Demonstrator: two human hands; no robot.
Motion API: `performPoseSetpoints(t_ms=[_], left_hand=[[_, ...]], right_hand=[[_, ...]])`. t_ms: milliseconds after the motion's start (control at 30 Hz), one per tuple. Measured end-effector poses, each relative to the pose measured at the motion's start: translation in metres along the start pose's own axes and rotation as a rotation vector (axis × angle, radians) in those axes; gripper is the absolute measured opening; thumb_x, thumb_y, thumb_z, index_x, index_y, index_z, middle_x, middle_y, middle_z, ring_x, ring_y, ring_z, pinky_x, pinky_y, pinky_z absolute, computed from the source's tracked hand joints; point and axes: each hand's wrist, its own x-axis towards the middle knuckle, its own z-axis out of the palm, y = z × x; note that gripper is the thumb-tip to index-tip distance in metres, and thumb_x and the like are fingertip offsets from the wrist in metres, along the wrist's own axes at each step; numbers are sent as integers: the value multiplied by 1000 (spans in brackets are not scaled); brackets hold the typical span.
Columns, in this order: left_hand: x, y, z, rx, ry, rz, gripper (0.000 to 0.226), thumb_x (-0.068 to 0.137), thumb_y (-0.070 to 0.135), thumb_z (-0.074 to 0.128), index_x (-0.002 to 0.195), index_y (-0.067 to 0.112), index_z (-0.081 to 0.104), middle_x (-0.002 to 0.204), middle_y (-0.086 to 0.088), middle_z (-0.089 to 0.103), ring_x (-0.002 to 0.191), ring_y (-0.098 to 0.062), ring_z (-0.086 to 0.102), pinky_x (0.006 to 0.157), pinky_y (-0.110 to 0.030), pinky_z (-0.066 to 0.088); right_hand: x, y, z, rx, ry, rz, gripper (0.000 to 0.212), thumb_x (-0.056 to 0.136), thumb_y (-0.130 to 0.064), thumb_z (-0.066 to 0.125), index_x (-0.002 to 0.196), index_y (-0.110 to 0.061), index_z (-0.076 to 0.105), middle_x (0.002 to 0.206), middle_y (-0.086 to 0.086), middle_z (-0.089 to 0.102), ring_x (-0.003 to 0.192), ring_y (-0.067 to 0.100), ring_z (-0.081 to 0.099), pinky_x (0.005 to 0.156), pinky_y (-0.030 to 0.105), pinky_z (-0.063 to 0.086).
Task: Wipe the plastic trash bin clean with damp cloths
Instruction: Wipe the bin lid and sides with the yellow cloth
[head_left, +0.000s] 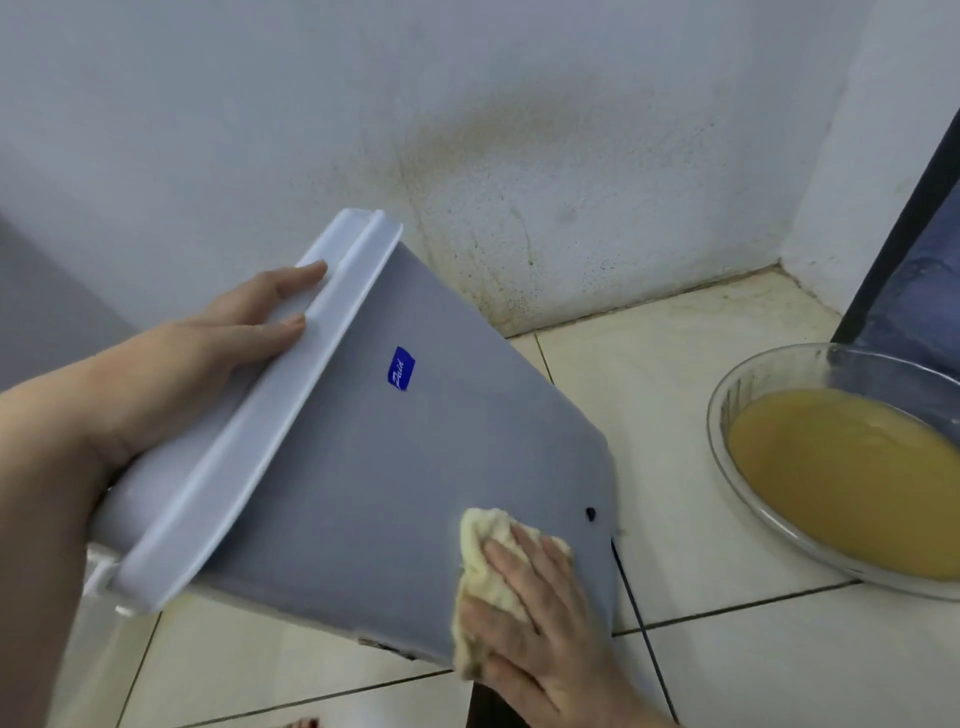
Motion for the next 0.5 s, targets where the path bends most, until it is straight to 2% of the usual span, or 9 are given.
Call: performPoseSetpoints(t_ms=[100,167,267,367,433,500], left_hand=[[0,7,6,12,8,9,35,90,19,45,107,47,57,92,53,53,89,32,48,68,3,40],[-1,12,9,23,4,-15,35,94,17,42,107,45,57,94,51,55,88,27,53,70,-3,44],[-6,14,6,-5,2,-76,34,95,20,42,108,46,57,112,33,59,92,9,63,78,-21,46],[-8,16,7,21,-11,-86,35,95,22,42,118,46,53,128,21,54,112,-5,57,98,-34,41],[-9,17,8,75,-9,-65,35,96,21,41,121,44,51,134,20,48,122,-6,49,108,-36,33],[-10,16,5,72,-22,-62,34,94,21,42,116,45,54,130,26,49,123,-2,47,109,-33,31]], right_hand=[[-50,29,-5,-47,-73,183,40,99,-41,32,132,-19,38,148,14,27,139,36,26,97,53,38],[-53,25,-2,-38,-67,249,43,98,-41,31,134,-18,37,148,16,26,140,37,24,96,56,37],[-9,-9,7,-30,46,225,43,97,-42,33,135,-22,38,147,12,31,139,36,28,100,57,34],[70,-52,5,61,92,233,49,98,-45,26,143,-26,30,155,5,25,144,30,20,111,53,23],[111,-65,2,91,95,246,52,98,-50,21,146,-29,24,157,2,19,146,25,12,115,51,16],[121,-65,3,120,43,214,54,96,-53,24,147,-33,21,159,-2,14,147,22,5,116,50,9]])
